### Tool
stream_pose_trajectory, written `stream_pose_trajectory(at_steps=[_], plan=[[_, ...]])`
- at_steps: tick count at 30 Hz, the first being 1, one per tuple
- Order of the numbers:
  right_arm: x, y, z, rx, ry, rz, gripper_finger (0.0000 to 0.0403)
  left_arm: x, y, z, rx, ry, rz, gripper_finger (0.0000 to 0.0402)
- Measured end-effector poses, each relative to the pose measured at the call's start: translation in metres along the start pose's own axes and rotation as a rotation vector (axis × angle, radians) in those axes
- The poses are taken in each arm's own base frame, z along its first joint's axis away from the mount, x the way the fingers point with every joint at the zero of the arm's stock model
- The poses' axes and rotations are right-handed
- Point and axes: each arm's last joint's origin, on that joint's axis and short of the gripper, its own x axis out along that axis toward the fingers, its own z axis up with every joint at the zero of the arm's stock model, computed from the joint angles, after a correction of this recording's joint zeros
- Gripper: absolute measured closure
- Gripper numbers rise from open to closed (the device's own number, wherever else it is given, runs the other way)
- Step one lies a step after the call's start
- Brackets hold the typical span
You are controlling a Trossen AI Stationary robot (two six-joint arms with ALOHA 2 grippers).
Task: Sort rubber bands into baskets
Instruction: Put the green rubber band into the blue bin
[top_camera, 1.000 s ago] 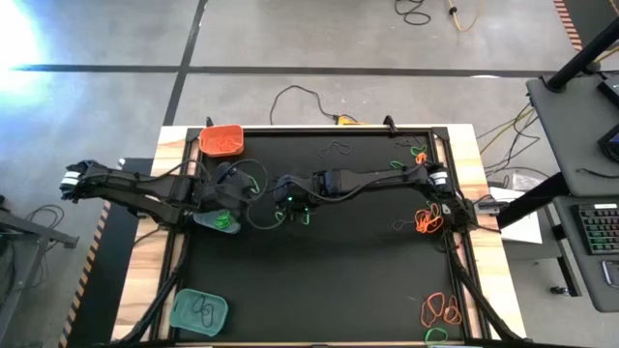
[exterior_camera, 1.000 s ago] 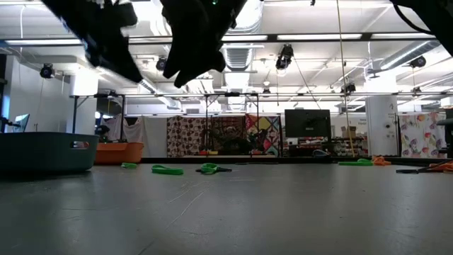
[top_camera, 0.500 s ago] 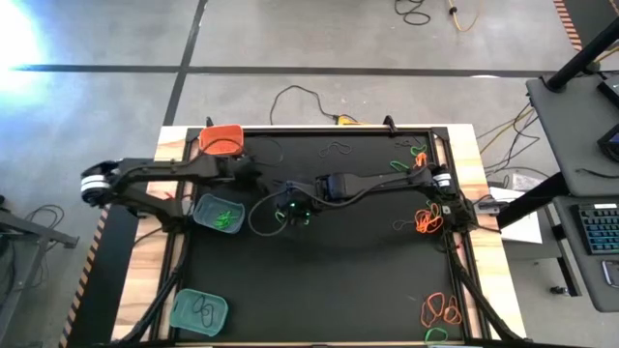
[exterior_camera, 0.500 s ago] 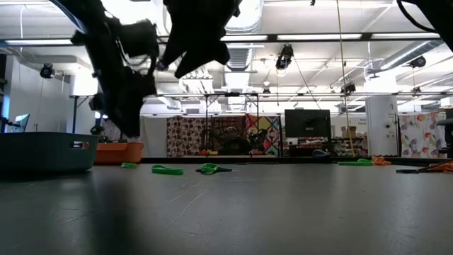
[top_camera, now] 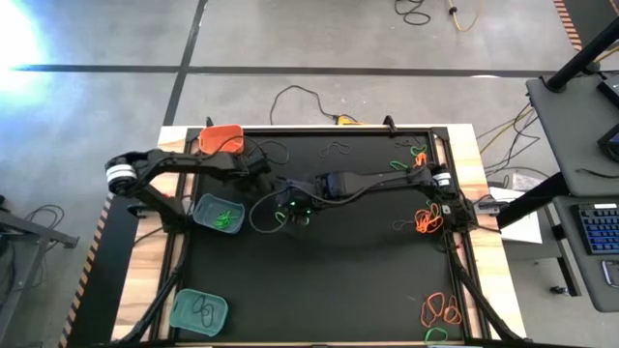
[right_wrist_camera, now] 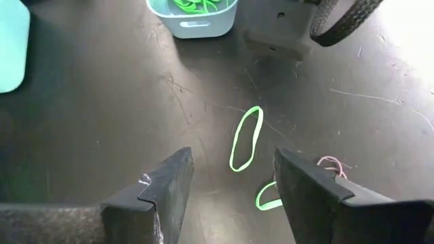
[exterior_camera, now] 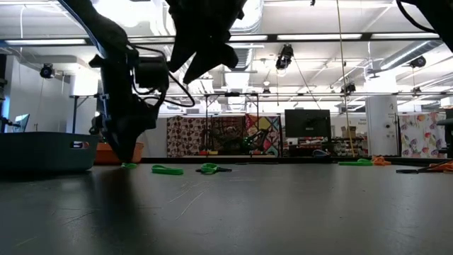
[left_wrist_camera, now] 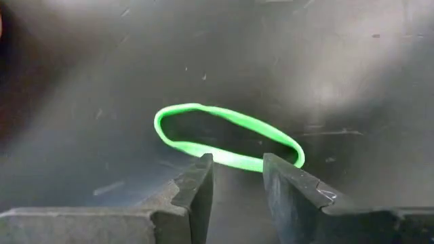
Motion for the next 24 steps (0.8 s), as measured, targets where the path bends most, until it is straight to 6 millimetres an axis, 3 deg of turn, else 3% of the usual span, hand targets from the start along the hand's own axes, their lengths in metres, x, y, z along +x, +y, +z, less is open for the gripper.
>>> stream_pose_trajectory(at_steps=[11, 24], plan=[[0.001, -0.010, 0.003, 0.028, -0.003, -0.013, 0.0204, 0.000, -0.003, 0.002, 0.009, 0.029, -0.152, 0.0288], [0.001, -0.019, 0.007, 0.043, -0.006, -0.025, 0.0204, 0.005, -0.008, 0.001, -0.016, 0.077, -0.213, 0.0287]])
